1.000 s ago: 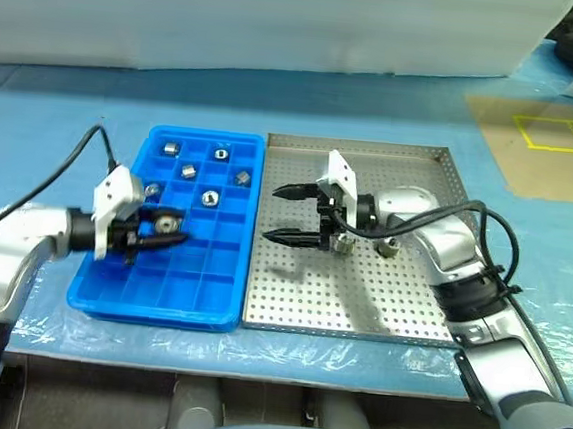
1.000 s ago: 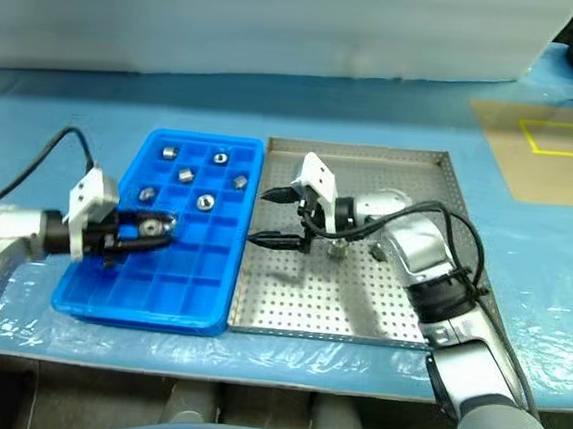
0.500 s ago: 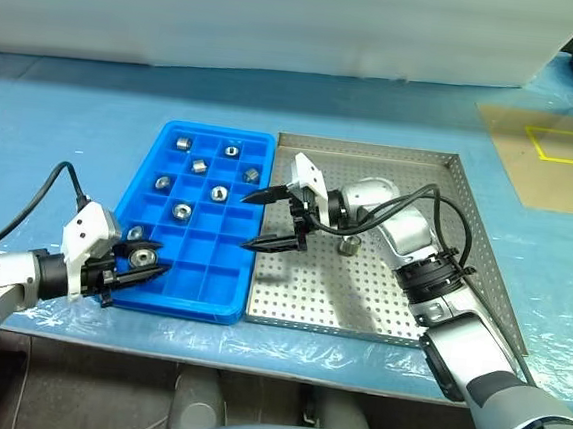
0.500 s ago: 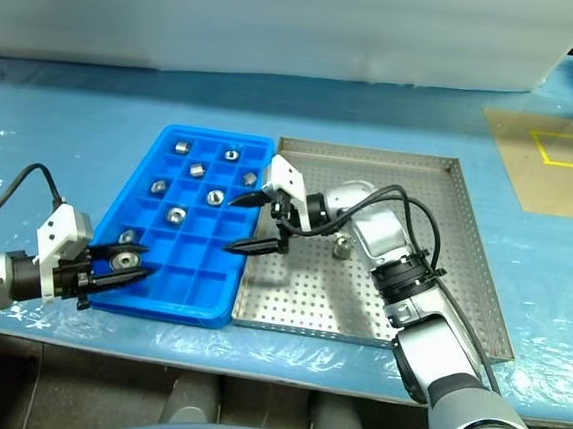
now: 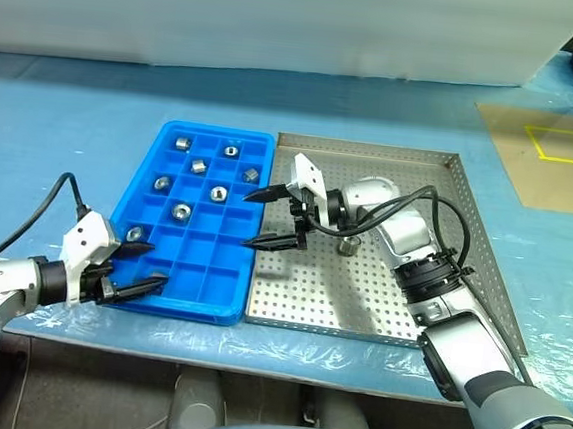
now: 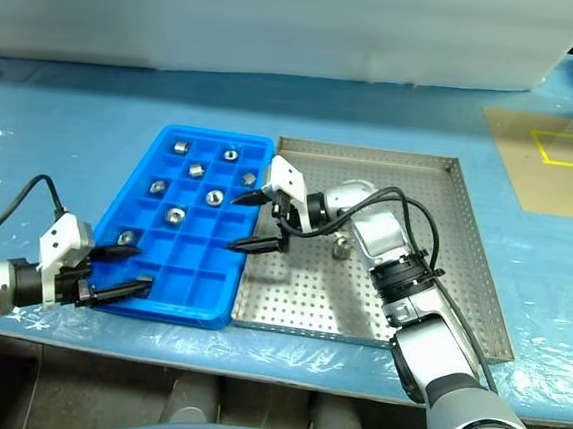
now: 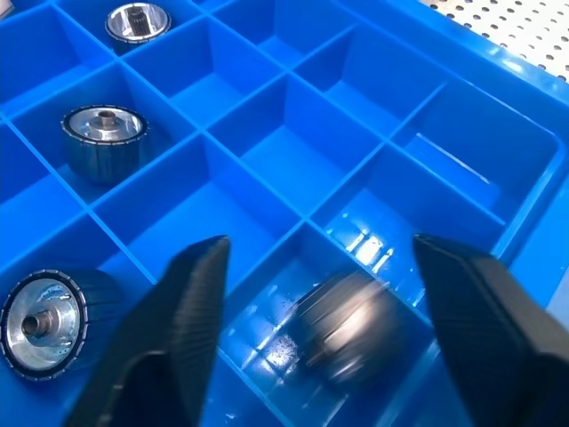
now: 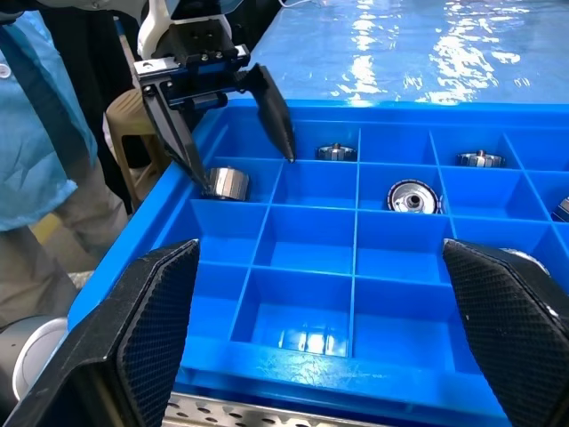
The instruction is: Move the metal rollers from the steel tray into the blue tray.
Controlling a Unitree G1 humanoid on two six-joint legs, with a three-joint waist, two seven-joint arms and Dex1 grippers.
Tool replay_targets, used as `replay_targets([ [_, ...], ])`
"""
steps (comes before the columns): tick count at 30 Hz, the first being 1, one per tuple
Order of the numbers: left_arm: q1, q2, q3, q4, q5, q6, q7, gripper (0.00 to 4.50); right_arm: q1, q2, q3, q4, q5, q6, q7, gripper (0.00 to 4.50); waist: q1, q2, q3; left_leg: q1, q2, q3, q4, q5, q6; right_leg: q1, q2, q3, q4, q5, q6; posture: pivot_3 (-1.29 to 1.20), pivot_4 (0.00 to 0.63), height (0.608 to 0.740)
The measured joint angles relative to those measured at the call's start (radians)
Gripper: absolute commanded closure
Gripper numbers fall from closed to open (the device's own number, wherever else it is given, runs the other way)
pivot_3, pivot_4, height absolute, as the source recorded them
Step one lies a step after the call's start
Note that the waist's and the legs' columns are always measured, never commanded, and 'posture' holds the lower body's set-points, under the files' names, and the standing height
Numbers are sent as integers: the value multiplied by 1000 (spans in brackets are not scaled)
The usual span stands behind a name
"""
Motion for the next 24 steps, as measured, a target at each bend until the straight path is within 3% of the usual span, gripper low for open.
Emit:
replay_targets([
  [7, -81, -1, -20, 2, -19, 8, 2, 127, 24, -20, -16, -7, 0, 6, -15, 0, 1, 0, 0, 0, 0, 0, 0, 2, -4, 0, 0, 0, 0, 0, 0, 195, 150, 740],
  [11, -175, -26, -47, -31, -82, 51, 15, 127, 67, -85, -46, -25, -3, 22, -33, 0, 5, 0, 0, 0, -1, 0, 1, 2, -4, 1, 0, 0, 0, 0, 0, 150, 150, 740],
  [16, -307, -91, -163, -36, -105, 64, 25, 127, 145, -160, -90, -20, -60, -2, -121, 0, 0, 0, 0, 1, -1, 0, 1, 3, -5, 1, 0, 1, 2, 0, 0, 87, 150, 740],
  [24, -369, -121, -281, 25, -93, 59, 1, 127, 244, -188, -139, -109, -69, 43, -176, 0, -30, 0, 0, 2, -1, 1, 1, 3, -5, 0, 1, 2, 3, 0, 0, 28, 150, 740],
])
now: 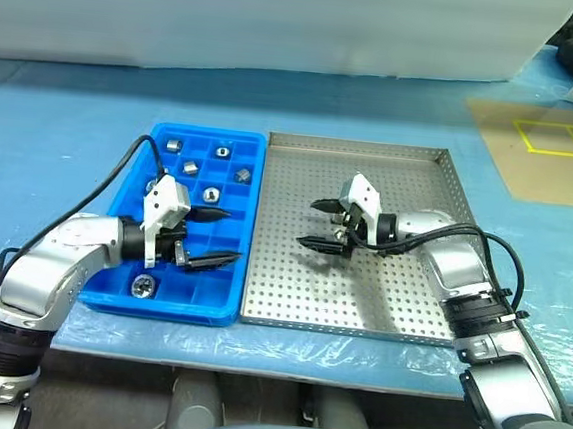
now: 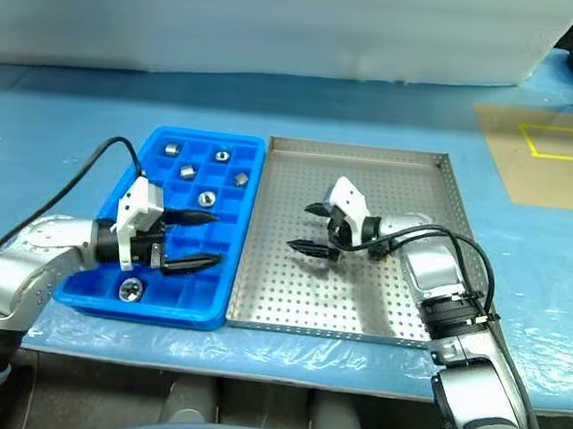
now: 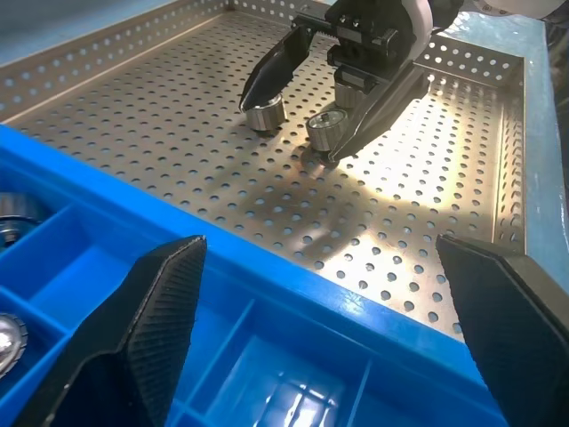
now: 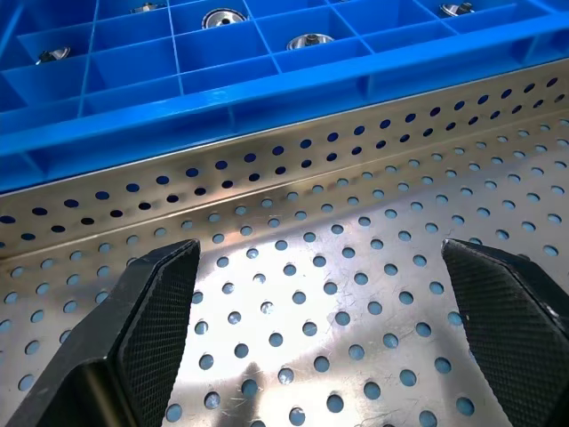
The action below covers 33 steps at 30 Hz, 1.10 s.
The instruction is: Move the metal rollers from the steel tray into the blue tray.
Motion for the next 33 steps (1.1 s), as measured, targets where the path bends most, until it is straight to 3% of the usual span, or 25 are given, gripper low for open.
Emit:
replay_targets([
  [9, -21, -1, -30, 41, 8, -28, -28, 127, 132, -109, -29, -155, 6, 59, -1, 0, -3, 0, 0, 1, 0, 0, 0, 0, 0, 1, 0, 1, -1, 0, 0, 5, 150, 740],
  [27, -32, -10, -69, 87, 67, -79, -50, 127, 177, -106, -31, -10, -46, -44, -42, 0, -11, 0, 0, 2, -1, 1, 0, 0, 1, 2, 0, 2, 0, 0, 0, -6, 150, 740],
  [30, -32, -10, -69, 86, 67, -78, -50, 91, 181, -101, -31, -11, -47, -51, -43, 889, -11, 0, 0, 2, -1, 1, 0, 0, 1, 2, 0, 2, 0, 0, 0, -5, 150, 740],
  [31, -32, -10, -69, 86, 67, -77, -50, 91, 182, -101, -30, -11, -54, -60, -51, 889, -11, 0, 0, 2, -1, 1, 0, 0, 1, 2, 0, 2, 0, 0, 0, -5, 150, 740],
  [33, -32, -10, -69, 86, 66, -74, -51, 91, 182, -98, -29, -11, -58, -64, -55, 1424, -11, 0, 0, 2, -1, 1, 0, 0, 1, 2, 0, 2, 0, 0, 0, -4, 150, 740],
])
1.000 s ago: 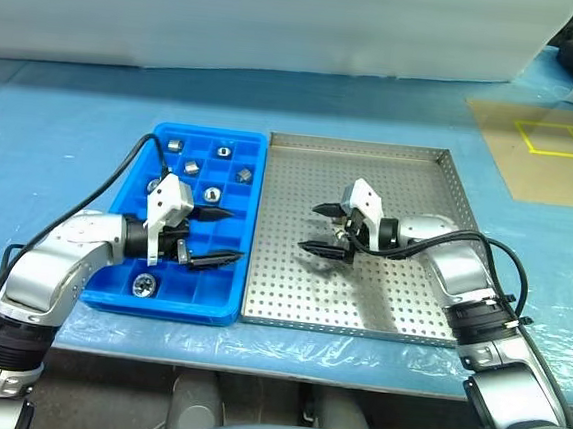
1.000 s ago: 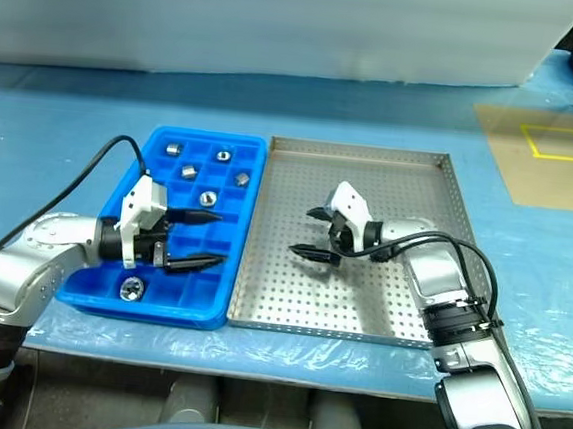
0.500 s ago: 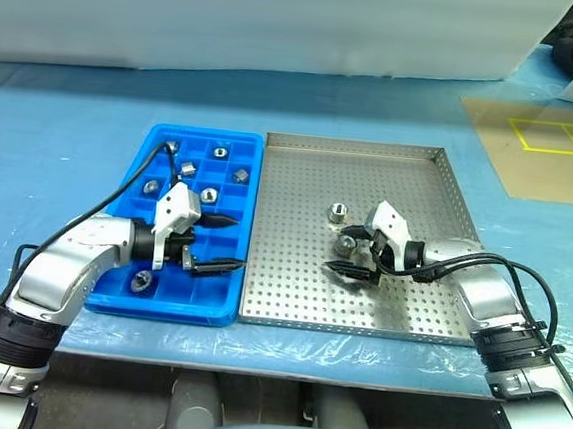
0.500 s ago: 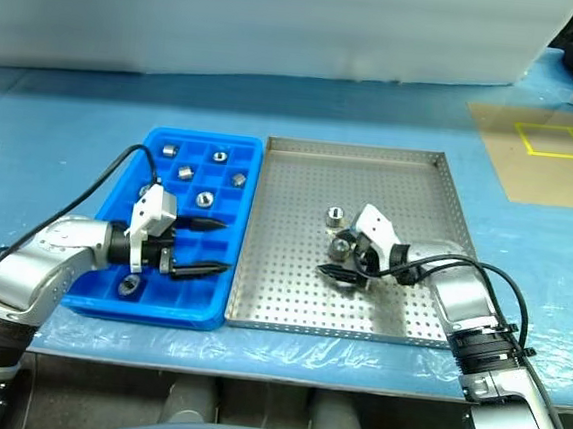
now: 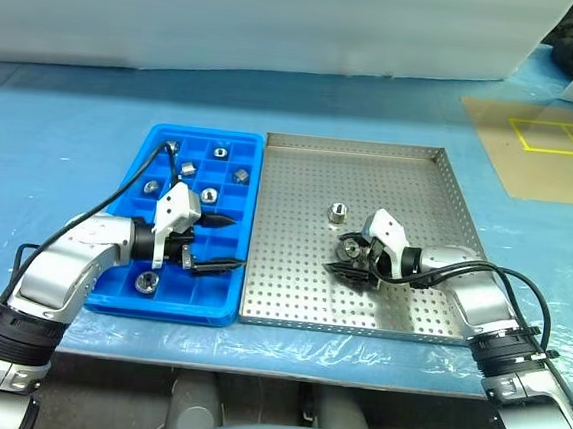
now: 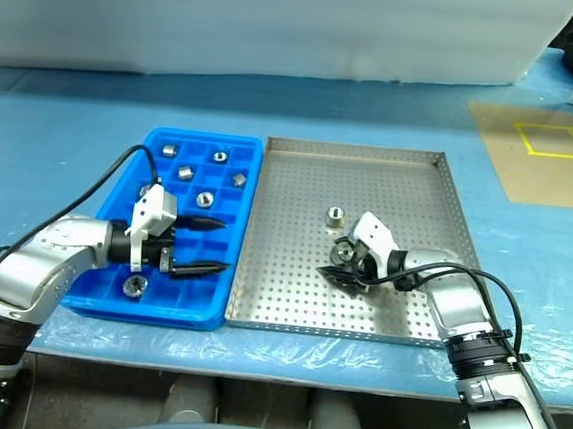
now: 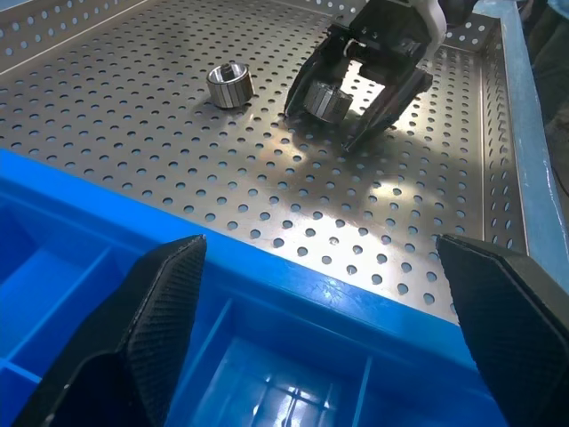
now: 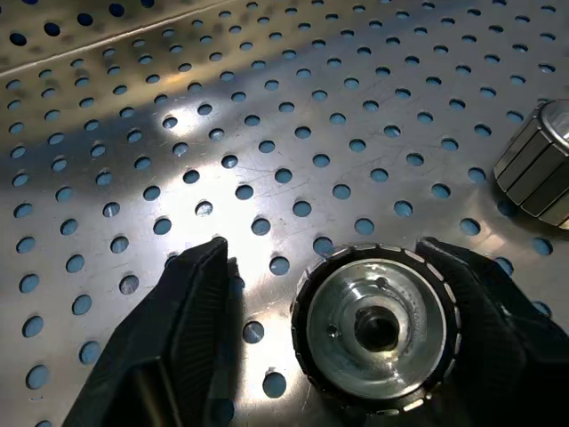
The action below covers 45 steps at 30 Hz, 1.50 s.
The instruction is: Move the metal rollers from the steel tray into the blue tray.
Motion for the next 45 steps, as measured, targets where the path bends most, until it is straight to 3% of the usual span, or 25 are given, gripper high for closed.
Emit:
replay_targets([
  [4, 2, 1, 0, -1, 0, 2, 0, 91, 4, 9, 5, -8, 9, 8, 15, 2584, 0, 0, 0, 0, 0, 0, 0, 0, 0, 0, 0, 0, 0, 0, 0, -2, 150, 740],
  [15, 27, 39, 27, -31, -25, 32, 1, 91, -132, 105, 9, -109, 67, 111, -2, 2584, 1, 0, 0, 0, 0, 0, -1, 0, 0, -1, 0, 0, 0, 0, 0, 51, 150, 740],
  [19, 60, 92, 114, -40, -44, 44, 5, 91, -227, 166, 12, -98, 99, 128, 15, 2584, -1, 0, 0, -1, 1, 0, -1, 0, 0, -2, 0, -1, 0, 0, 0, 82, 150, 740],
  [28, 151, 231, 354, 17, -52, 40, -3, 91, -434, 411, 114, 247, 25, -67, 38, 2584, 8, 0, 0, -5, 0, -1, -3, 0, 0, -3, 0, -6, -3, 0, 0, 214, 150, 740],
  [36, 379, 201, 477, -124, -110, 109, 36, 91, -460, 521, 148, 428, -5, -167, 86, 2584, 32, -1, 0, -6, 3, -3, -6, 0, 0, -3, -1, -17, -3, -2, -3, 304, 150, 740],
  [45, 480, 159, 530, -238, -153, 153, 108, 91, -485, 639, 172, 551, -37, -215, 94, 2584, 38, 0, 1, -5, 6, -4, -8, 0, 0, -2, 0, -19, -2, -3, -5, 335, 150, 740],
])
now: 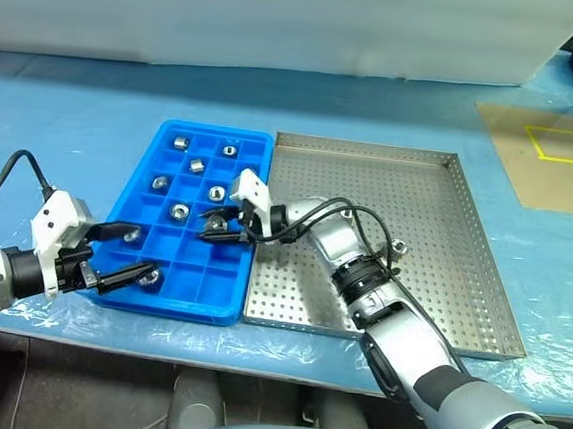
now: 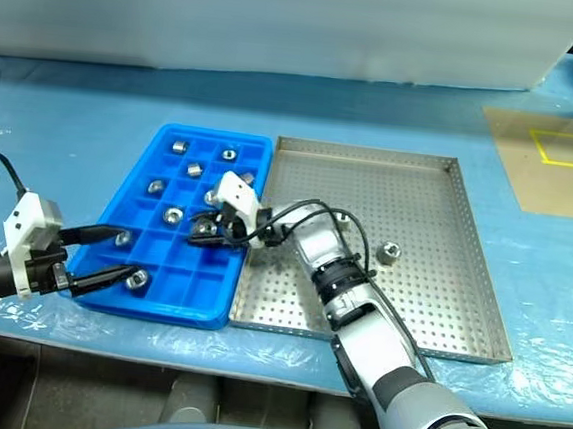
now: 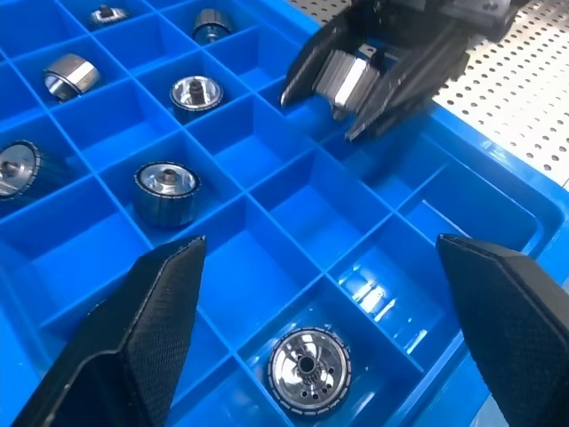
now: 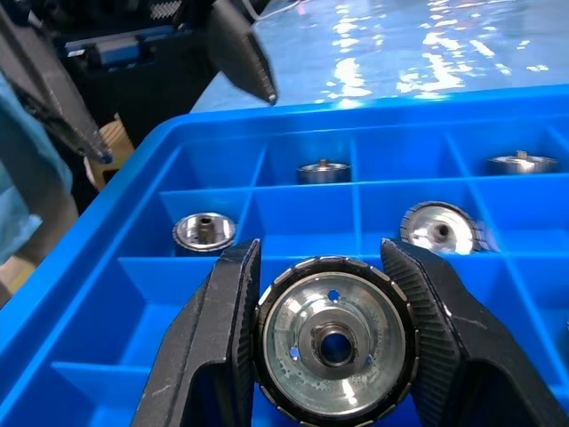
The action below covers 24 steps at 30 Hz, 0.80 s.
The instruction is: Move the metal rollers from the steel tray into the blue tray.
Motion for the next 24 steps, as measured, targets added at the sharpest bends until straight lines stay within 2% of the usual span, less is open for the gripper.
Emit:
replay_targets([
  [9, 6, -2, 2, -5, -10, 3, 14, 91, -11, 69, 8, 67, -55, -59, -33, 2584, 9, 0, 0, 0, 0, 0, 0, 0, 0, 0, 0, 0, -1, 0, 0, 340, 150, 740],
  [10, 6, -2, 2, -5, -10, 3, 15, 91, -11, 69, 7, 69, -58, -62, -38, 2028, 9, 0, 0, 0, 0, 0, 0, 0, 0, 0, 0, 0, -1, 0, 0, 336, 150, 740],
  [15, -1, -2, -9, -8, -10, 3, 24, 91, -11, 70, 7, 70, -83, -69, -84, 468, 16, 0, 0, 2, 0, 0, 0, 0, 0, 1, 0, 0, 0, 0, 0, 320, 150, 740],
  [19, -39, -1, -28, -8, -16, 3, 23, 91, -12, 70, -26, 73, -71, -71, -112, 468, 20, 1, 0, 1, 0, 0, 0, 0, -1, 1, 0, 0, 1, 0, 0, 266, 150, 740],
  [24, -170, 2, -148, 6, -18, 4, 11, 91, -14, 25, -138, -30, -2, -62, -145, 468, 23, 1, 0, 1, 0, 0, 1, 4, -6, 1, 0, 0, 2, 0, 0, 156, 150, 740],
])
